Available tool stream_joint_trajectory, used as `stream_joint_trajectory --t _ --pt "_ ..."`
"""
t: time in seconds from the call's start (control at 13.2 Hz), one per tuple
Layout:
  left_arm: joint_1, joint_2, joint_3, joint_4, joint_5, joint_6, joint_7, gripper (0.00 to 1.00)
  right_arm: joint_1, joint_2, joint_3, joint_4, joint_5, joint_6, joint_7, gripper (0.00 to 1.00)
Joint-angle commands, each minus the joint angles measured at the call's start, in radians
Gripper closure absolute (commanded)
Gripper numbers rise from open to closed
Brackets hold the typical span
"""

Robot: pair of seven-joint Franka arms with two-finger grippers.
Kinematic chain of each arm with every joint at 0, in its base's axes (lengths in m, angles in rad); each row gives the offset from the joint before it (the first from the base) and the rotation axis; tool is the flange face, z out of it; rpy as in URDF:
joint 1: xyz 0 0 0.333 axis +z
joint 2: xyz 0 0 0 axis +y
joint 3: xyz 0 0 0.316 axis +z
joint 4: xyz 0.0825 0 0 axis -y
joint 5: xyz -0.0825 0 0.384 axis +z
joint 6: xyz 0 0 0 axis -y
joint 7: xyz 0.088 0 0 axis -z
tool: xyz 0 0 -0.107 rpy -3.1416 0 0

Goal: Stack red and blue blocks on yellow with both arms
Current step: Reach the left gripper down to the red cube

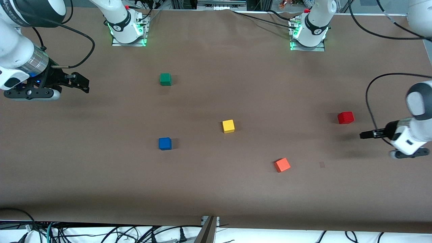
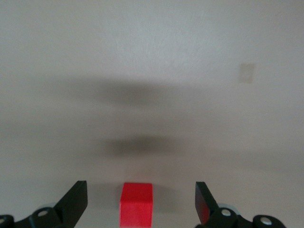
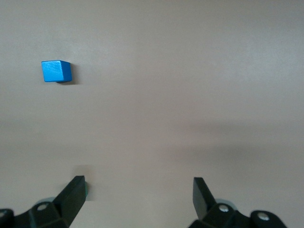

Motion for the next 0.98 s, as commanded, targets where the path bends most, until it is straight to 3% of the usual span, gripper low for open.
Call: stream_joint_trajectory --t 0.0,0.3,0.83,0.91 --pt "0.000 -0.052 0.000 -0.184 0.000 0.150 0.026 0.00 0.001 -0.002 0.004 -0.006 -0.005 -0.002 0.015 0.00" --pt "0.012 -0.059 0.002 -0.302 0.000 0.247 0.077 0.00 0.001 -0.007 0.004 -0.012 -0.005 -0.009 0.013 0.00" --pt "0.029 -0.113 0.002 -0.414 0.000 0.251 0.093 0.00 0.001 -0.010 0.004 -0.024 -0.005 -0.011 0.013 0.00" --pt "0.029 -0.112 0.002 -0.419 0.000 0.250 0.101 0.11 0.001 -0.010 0.004 -0.024 -0.005 -0.011 0.013 0.00"
